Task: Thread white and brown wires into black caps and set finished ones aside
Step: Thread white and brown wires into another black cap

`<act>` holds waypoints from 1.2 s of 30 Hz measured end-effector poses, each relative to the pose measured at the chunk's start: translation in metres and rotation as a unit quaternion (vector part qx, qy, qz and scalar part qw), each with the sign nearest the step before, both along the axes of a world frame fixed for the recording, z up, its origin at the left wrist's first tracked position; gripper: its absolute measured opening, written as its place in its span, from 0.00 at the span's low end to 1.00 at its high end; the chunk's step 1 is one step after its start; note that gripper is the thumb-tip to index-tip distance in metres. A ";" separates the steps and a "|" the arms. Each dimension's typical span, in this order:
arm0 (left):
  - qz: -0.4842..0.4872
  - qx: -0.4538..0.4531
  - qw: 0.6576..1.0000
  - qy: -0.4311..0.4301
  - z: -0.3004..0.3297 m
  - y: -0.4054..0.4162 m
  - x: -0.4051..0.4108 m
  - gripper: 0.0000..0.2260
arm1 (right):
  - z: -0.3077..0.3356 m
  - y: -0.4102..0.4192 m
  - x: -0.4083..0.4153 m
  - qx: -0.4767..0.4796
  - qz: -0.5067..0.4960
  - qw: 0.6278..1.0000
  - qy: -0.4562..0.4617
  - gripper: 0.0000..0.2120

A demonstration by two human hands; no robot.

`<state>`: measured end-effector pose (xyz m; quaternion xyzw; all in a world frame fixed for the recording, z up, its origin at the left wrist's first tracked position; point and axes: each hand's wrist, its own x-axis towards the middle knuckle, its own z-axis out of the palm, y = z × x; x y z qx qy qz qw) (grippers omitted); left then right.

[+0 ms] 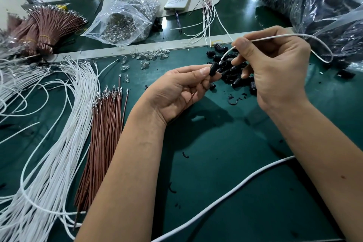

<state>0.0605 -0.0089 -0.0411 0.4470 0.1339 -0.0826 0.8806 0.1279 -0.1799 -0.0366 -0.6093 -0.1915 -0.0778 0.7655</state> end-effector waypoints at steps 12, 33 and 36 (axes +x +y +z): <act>0.011 0.002 1.000 -0.002 0.000 0.000 0.000 0.10 | -0.001 -0.001 0.002 -0.014 -0.007 1.000 -0.013 0.07; 0.003 0.035 0.999 -0.007 0.001 0.001 -0.001 0.06 | -0.003 0.000 0.003 -0.035 -0.025 0.998 -0.036 0.10; 0.008 0.034 0.999 -0.007 0.001 0.001 0.000 0.06 | -0.004 0.001 0.003 -0.033 -0.025 0.999 -0.036 0.11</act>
